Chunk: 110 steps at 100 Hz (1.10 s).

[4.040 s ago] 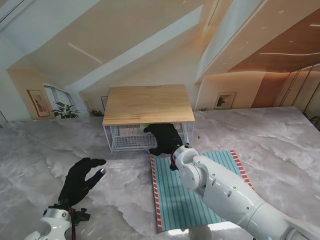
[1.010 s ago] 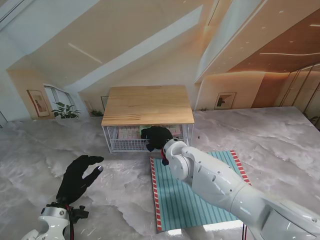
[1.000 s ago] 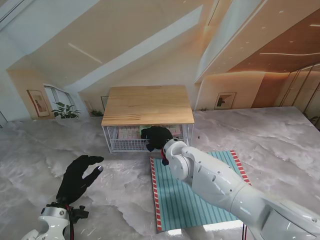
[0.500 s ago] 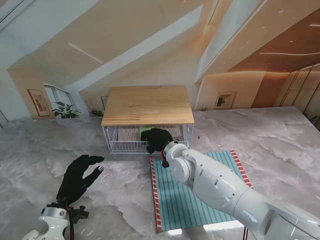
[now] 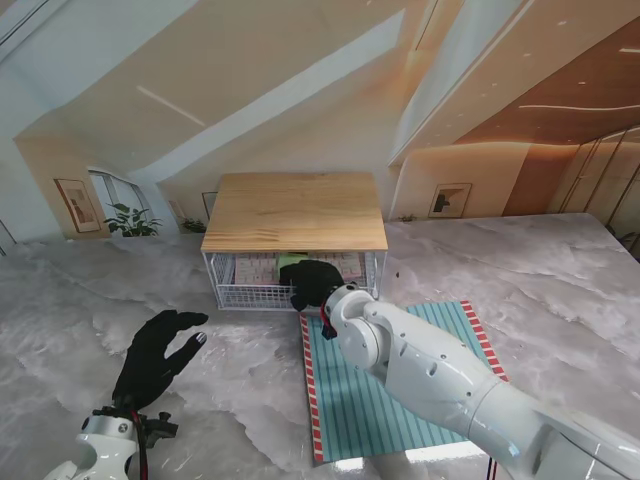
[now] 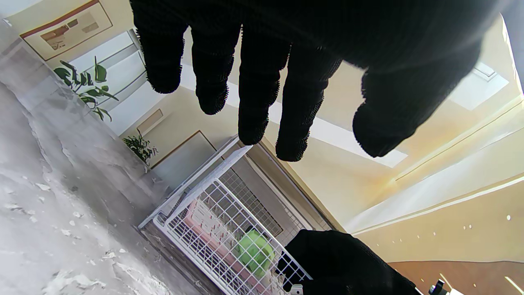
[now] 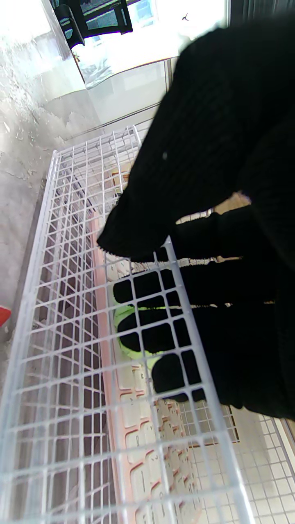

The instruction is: Unroll the mouse pad and set up the keyboard and mouse from the tabletop organizer

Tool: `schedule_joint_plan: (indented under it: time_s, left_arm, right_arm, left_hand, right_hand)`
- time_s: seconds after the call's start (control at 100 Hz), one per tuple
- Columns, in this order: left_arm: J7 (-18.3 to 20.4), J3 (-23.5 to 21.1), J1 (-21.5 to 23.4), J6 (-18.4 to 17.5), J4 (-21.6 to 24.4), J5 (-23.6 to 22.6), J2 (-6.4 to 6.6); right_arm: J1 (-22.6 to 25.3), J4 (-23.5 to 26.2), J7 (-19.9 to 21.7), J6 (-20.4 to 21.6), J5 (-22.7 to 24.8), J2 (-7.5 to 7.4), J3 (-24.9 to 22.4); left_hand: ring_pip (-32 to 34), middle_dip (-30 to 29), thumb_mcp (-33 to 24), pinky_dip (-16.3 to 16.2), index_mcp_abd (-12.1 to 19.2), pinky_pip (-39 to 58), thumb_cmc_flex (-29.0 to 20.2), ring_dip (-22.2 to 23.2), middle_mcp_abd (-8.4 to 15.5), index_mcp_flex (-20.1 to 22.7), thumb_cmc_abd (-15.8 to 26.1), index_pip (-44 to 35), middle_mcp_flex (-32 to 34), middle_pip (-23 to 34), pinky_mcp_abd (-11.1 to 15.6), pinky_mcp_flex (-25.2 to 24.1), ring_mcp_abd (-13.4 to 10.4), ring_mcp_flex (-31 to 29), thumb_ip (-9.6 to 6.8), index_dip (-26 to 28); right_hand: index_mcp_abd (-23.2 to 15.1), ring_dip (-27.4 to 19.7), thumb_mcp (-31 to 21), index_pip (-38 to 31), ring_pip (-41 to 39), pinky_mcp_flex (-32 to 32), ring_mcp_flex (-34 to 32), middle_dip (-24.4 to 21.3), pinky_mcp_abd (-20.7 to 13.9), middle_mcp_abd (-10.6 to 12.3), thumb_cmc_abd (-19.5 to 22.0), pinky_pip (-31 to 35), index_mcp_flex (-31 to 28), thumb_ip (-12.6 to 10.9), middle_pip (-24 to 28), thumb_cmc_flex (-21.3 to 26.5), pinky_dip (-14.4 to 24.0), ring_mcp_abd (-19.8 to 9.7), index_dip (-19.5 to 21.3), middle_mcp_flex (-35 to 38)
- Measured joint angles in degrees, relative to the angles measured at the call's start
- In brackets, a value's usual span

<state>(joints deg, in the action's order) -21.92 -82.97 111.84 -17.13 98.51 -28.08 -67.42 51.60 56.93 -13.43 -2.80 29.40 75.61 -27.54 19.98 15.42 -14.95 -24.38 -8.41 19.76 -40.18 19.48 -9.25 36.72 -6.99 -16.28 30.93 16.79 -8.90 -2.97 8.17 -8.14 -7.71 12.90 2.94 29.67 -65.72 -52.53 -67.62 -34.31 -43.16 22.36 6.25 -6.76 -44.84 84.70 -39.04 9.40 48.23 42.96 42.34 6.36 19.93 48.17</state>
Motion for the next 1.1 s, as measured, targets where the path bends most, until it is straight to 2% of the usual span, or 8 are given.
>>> schedule_joint_plan:
  time_s: [1.1]
  left_arm:
    - [-0.1,0.2,0.0,0.0,0.3,0.0,-0.02]
  right_arm:
    - [2.1,3.7,1.5,0.5,1.4,-1.8,-1.4]
  left_hand:
    - [-0.2,0.0,0.0,-0.1,0.0,-0.6,0.0,0.0,0.0,0.0,0.0,0.0,0.0,0.0,0.0,0.0,0.0,0.0,-0.01,0.0]
  right_hand:
    - [-1.2,-1.4,0.1,-2.4,-2.9,-4.9,-4.6,-0.4,0.2,-0.1,-1.2,3.0,-4.0,0.1,0.7,0.7,1.4,-0.1,-0.7,5.3]
